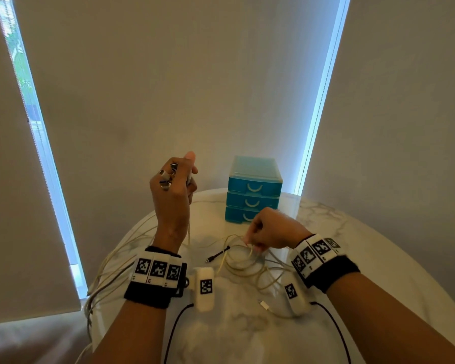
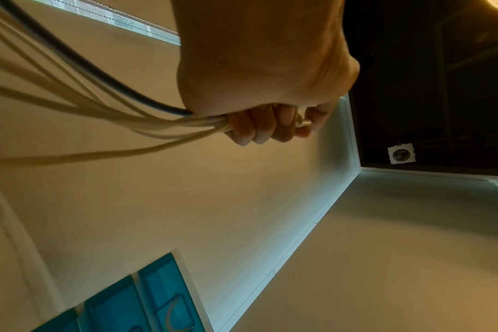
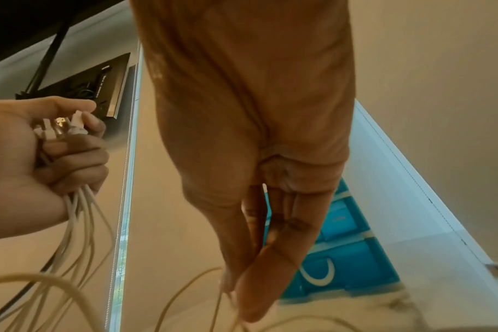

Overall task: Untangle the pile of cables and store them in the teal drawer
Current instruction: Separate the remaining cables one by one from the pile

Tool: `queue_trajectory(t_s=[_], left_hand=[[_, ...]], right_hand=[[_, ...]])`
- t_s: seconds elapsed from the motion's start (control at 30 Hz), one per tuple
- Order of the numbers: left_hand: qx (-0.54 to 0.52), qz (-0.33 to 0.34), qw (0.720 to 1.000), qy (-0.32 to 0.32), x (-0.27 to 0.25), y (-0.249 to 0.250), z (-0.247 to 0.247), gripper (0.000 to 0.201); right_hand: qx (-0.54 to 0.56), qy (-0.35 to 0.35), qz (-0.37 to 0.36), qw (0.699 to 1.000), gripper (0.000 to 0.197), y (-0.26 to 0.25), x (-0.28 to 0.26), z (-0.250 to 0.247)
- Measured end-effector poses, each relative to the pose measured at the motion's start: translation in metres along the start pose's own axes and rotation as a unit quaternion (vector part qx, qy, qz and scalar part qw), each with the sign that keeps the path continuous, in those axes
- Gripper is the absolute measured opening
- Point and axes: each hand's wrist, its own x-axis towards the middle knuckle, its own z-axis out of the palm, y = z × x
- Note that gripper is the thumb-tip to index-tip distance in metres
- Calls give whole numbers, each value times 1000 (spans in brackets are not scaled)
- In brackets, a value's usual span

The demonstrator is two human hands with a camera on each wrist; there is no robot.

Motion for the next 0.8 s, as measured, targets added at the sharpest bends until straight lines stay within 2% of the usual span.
queue_trajectory(t_s=[0.07,0.13,0.23,0.3,0.37,0.4,0.43,0.47,0.5,0.53,0.57,0.6,0.67,0.73,0.8], left_hand=[[7,4,1000,-6,0,1,-1,36],[27,-1,999,-23,0,1,1,36],[97,-42,991,-88,0,-1,7,40],[147,-64,976,-150,-3,2,15,44],[177,-54,965,-183,-6,9,21,48],[181,-35,966,-182,-6,13,23,48],[175,-7,970,-169,-6,18,22,46],[163,26,976,-144,-3,22,19,43],[147,56,981,-113,2,27,15,41],[127,75,986,-83,7,32,9,39],[110,85,989,-57,11,36,3,39],[100,87,990,-38,14,40,-1,40],[106,82,991,-26,15,44,-4,41],[128,76,988,-33,15,38,-4,41],[153,30,986,-58,15,21,1,44]], right_hand=[[18,13,13,1000,14,3,1,-13],[48,12,17,999,21,4,0,-29],[66,-8,39,997,29,-1,2,-51],[14,-7,57,998,25,-14,13,-63],[-57,59,66,994,23,-37,27,-67],[-39,97,32,994,23,-54,35,-66],[65,103,-44,992,22,-73,41,-62],[222,72,-139,963,22,-93,42,-58],[368,23,-204,907,27,-112,39,-54],[470,11,-235,851,34,-126,36,-51],[521,34,-232,821,38,-131,33,-52],[536,66,-216,814,36,-129,31,-54],[503,99,-180,840,30,-105,24,-54],[444,89,-136,881,24,-69,12,-52],[337,69,-89,935,18,-38,-3,-48]])
